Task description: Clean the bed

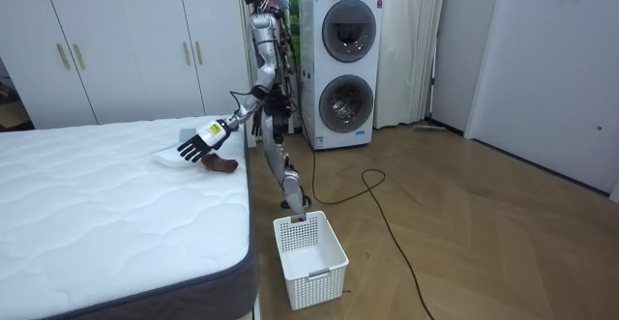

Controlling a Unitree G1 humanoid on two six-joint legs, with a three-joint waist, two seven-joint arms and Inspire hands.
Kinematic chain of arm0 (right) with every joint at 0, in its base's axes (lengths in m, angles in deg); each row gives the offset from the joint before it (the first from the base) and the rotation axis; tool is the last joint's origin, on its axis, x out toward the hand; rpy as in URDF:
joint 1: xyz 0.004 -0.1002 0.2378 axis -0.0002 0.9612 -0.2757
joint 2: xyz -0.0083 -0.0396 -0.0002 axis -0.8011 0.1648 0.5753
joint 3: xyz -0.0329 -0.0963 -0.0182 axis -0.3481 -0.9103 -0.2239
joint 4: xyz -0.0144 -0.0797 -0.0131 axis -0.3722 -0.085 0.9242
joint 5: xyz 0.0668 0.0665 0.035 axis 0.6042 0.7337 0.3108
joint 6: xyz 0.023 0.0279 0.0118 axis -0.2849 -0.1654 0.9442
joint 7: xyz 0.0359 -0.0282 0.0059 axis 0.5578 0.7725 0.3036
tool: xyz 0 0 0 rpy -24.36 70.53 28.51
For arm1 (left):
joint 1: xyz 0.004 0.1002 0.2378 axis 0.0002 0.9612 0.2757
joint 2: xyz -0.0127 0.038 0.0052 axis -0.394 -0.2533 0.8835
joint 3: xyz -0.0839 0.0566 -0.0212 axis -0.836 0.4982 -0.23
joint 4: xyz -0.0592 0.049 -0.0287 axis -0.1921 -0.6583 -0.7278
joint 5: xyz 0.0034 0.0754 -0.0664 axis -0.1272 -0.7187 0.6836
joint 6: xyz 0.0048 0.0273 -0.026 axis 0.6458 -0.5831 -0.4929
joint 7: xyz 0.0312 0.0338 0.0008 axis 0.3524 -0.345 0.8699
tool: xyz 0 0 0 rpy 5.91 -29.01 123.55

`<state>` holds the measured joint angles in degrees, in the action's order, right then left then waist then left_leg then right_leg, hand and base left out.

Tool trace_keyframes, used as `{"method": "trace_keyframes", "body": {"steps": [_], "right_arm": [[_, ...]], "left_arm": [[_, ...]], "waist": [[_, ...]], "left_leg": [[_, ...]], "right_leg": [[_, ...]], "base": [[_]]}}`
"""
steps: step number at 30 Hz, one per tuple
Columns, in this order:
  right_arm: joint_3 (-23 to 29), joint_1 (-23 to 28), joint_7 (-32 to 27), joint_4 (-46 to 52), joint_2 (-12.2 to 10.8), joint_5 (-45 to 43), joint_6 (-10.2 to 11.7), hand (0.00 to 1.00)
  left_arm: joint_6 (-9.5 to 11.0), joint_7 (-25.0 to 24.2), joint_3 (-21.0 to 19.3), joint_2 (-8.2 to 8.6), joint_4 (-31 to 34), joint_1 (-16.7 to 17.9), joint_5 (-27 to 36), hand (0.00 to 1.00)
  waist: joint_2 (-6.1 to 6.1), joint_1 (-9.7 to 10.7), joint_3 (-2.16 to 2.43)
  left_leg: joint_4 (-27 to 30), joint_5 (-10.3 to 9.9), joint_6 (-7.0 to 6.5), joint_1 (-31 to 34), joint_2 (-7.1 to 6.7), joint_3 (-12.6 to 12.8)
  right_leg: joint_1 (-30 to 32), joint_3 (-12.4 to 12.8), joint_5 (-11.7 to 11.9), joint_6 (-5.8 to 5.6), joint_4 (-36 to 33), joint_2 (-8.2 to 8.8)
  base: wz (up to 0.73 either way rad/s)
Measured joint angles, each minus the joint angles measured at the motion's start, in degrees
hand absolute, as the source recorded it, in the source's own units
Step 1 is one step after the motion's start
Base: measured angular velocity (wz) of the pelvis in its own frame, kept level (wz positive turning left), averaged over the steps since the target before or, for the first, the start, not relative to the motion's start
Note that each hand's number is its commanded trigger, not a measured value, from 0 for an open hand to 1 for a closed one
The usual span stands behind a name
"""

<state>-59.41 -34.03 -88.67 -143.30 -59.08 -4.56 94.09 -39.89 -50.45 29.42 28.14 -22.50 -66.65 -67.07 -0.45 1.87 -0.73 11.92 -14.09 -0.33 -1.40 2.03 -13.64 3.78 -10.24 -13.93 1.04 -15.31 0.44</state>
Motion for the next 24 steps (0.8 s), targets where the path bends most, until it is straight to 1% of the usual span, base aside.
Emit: {"method": "trace_keyframes", "body": {"steps": [1,2,3,4,5,6,7,8,9,10,11,12,15,18,20,21,24], "right_arm": [[-1.29,-1.2,-0.52,0.41,0.03,0.12,-0.04,0.0],[-1.65,-1.36,-0.87,0.8,0.21,0.17,-0.05,0.0],[-2.03,-1.39,-1.26,0.47,0.35,0.12,-0.2,0.0],[-2.1,-0.94,-1.39,-0.04,0.46,0.06,-0.54,0.0],[-2.12,-0.69,-1.37,-0.18,0.45,0.02,-0.99,0.0],[-1.94,-0.58,-1.18,-0.83,0.04,-0.38,-1.68,0.0],[-1.99,-0.76,-0.66,-1.41,-0.19,-0.64,-1.97,0.0],[-2.02,-1.31,-0.56,-1.81,-0.16,-0.65,-2.0,0.0],[-2.04,-1.95,-0.66,-2.23,0.02,-0.68,-2.11,0.0],[-2.04,-2.56,-0.76,-2.23,0.27,-0.69,-2.21,0.0],[-2.04,-2.83,-0.87,-2.24,0.38,-0.68,-2.29,0.0],[-2.04,-3.23,-0.91,-2.26,0.54,-0.62,-2.53,0.0],[-2.03,-3.96,-0.61,-2.67,0.53,-0.63,-3.92,0.0],[-2.52,-4.06,-0.5,-2.96,0.63,0.03,-3.91,0.0],[-2.9,-4.15,-0.36,-3.2,0.78,0.64,-3.92,0.0],[-3.1,-4.24,-0.13,-3.31,0.99,1.34,-3.95,0.0],[-3.53,-4.93,0.23,-4.22,1.12,2.0,-4.07,0.0]], "left_arm": [[-0.37,-0.45,-0.5,-0.29,-1.08,-0.53,0.01,0.0],[-0.67,-0.96,-0.42,-0.25,-1.59,-0.99,-0.04,0.0],[-0.74,-1.98,-0.15,-0.03,-2.25,-1.93,-0.07,0.0],[-0.86,-2.59,0.63,0.01,-2.51,-3.22,0.01,0.0],[-0.98,-2.62,1.18,0.01,-2.5,-4.19,-0.02,0.0],[-0.94,-2.59,1.47,0.09,-2.48,-5.9,-0.19,0.0],[-0.93,-2.18,1.23,0.09,-2.63,-6.17,-0.19,0.0],[-0.96,-2.17,1.22,0.06,-3.07,-6.22,-0.17,0.0],[-1.05,-2.19,1.2,0.13,-3.9,-6.22,-0.18,0.0],[-1.39,-2.21,1.08,0.11,-4.13,-6.13,-0.16,0.0],[-1.6,-2.23,1.03,0.08,-4.13,-6.18,-0.15,0.0],[-1.8,-2.3,1.03,0.08,-4.13,-6.51,0.03,0.0],[-1.91,-2.58,0.69,0.07,-4.48,-7.59,0.06,0.0],[-2.21,-3.83,0.59,0.06,-6.89,-8.72,-0.21,0.0],[-2.52,-5.01,0.6,0.06,-7.9,-8.85,-0.19,0.0],[-2.88,-5.78,0.68,0.1,-8.95,-8.91,-0.18,0.0],[-4.19,-7.67,0.79,0.11,-10.91,-8.94,-0.16,0.0]], "waist": [[0.03,0.16,0.25],[0.44,1.22,0.03],[0.32,2.53,-0.06],[0.27,3.14,-0.14],[0.16,3.16,-0.25],[-0.61,2.72,-0.3],[-0.98,1.76,-0.08],[-0.89,1.34,-0.14],[-0.87,0.71,-0.13],[-0.59,0.62,-0.24],[-0.37,0.76,-0.26],[0.19,1.02,-0.3],[0.4,0.9,-0.23],[0.57,0.83,-0.34],[0.61,0.81,-0.36],[0.8,0.85,-0.36],[0.83,0.91,-0.39]], "left_leg": [[1.1,-0.5,0.79,2.06,0.62,0.1],[1.87,-0.36,1.43,3.16,0.79,1.14],[2.38,0.03,2.23,4.63,0.27,4.98],[0.9,0.52,2.36,6.31,0.07,7.82],[-0.2,1.39,1.69,7.74,-0.35,9.01],[-1.55,5.21,0.26,9.85,-1.07,10.92],[-1.73,6.41,-0.15,9.44,-1.3,13.39],[-1.55,6.4,-0.17,9.39,-1.39,13.57],[-1.24,6.4,-0.17,9.25,-1.81,13.19],[-1.08,6.34,-0.16,9.4,-2.07,13.05],[-1.05,6.31,-0.2,9.59,-2.21,13.08],[-1.03,6.28,-0.24,9.91,-2.71,13.34],[-1.09,6.29,-0.25,9.78,-2.72,13.86],[-0.6,6.15,-0.47,10.18,-2.76,13.9],[-0.17,6.07,-0.59,11.06,-2.74,14.15],[0.12,6.07,-0.59,11.83,-2.67,14.21],[1.43,6.07,-0.59,13.42,-2.63,14.3]], "right_leg": [[0.88,0.58,5.48,1.03,5.06,-1.09],[0.73,-0.09,6.7,1.41,5.72,-1.29],[0.69,0.49,6.87,1.52,5.76,-0.75],[0.66,4.72,6.86,1.5,5.78,-0.33],[0.79,6.58,6.84,1.45,5.79,-0.1],[1.45,8.54,6.42,0.77,5.27,0.48],[2.28,8.01,6.1,0.01,4.61,0.7],[2.51,7.16,6.07,-0.04,4.45,0.8],[2.69,5.16,6.08,-0.03,4.55,0.91],[2.25,3.07,6.13,0.0,4.72,1.17],[2.26,2.2,6.14,0.0,4.81,1.37],[2.32,1.93,6.13,-0.01,4.84,1.54],[2.33,1.87,6.02,-0.2,4.76,1.59],[2.51,1.63,5.84,-0.44,4.69,1.54],[3.33,1.65,5.6,-0.32,4.53,1.53],[4.15,1.65,5.59,-0.26,4.09,1.48],[5.96,1.91,5.08,-0.06,2.4,1.53]], "base": [[-0.3],[0.18],[0.63],[0.66],[0.64],[0.25],[0.05],[-0.3],[-0.25],[-0.18],[0.05],[0.15],[0.02],[-0.02],[-0.05],[0.0],[0.0]]}}
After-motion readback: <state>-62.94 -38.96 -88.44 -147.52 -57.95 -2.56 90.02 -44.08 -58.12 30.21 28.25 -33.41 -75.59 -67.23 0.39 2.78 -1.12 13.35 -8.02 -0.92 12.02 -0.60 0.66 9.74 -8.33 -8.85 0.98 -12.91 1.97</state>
